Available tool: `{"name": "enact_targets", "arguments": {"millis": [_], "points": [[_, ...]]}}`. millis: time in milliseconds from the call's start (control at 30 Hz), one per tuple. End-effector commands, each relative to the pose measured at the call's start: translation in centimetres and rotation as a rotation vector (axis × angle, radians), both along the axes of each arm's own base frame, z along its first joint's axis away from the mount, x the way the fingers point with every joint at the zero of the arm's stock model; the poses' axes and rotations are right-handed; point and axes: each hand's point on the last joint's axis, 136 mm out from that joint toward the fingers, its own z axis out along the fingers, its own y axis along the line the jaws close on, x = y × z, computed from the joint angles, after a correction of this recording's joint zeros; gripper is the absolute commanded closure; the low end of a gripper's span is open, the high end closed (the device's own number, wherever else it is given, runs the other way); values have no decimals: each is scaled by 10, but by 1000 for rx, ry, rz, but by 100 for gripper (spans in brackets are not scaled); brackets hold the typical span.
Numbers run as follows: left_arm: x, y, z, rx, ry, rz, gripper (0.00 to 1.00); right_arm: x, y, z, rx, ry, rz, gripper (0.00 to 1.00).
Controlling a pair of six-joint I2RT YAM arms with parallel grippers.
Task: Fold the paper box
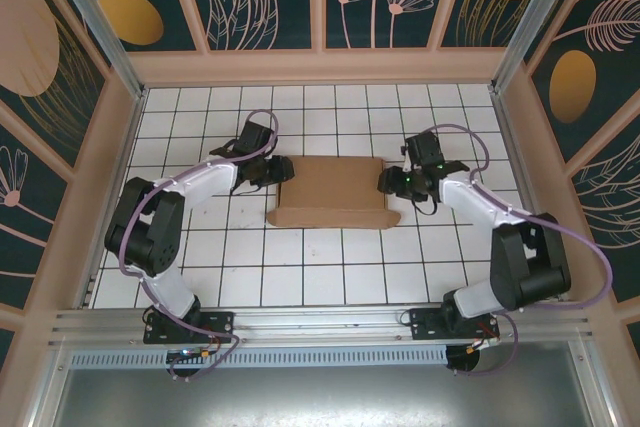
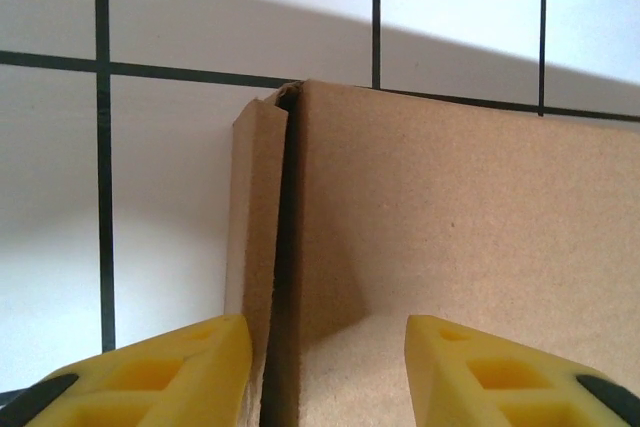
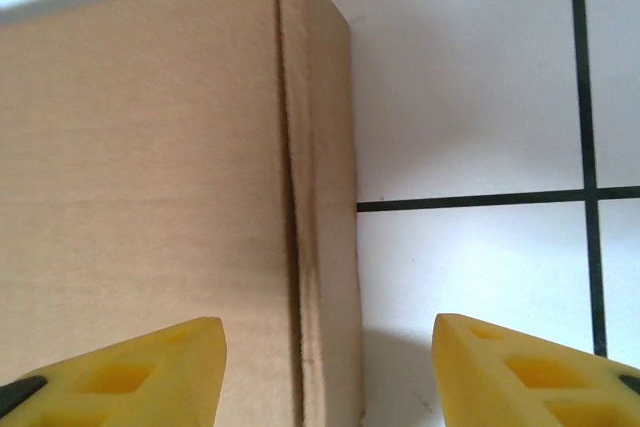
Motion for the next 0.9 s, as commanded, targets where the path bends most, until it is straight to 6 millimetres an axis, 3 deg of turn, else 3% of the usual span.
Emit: {"name": "enact_targets", "arguments": {"millis": [0,67,200,333,433,633,867], "points": [[-19,14,-31,96,108,-30,50,-9,2,24,-13,-34,44,42],[-21,14,-31,97,117,-35,50,-17,3,27,-107,-67,102,42],[-23,10,-30,87,113,-72,51,-24,28,41,-257,-239,300,47],[-26,10,-39,118,147,-115,52,-35,83,64,-306,-554,665,46],[-22,12,-37,152,120,-141,53,-37,110,66,-371,-708,894,40],[-24,12,-46,267,109,-180,54,-41,146,36,-451,-765,1244,35],[-26,4,-52,282,106,-205,55,-48,158,3,-460,-694,1404,33]]}}
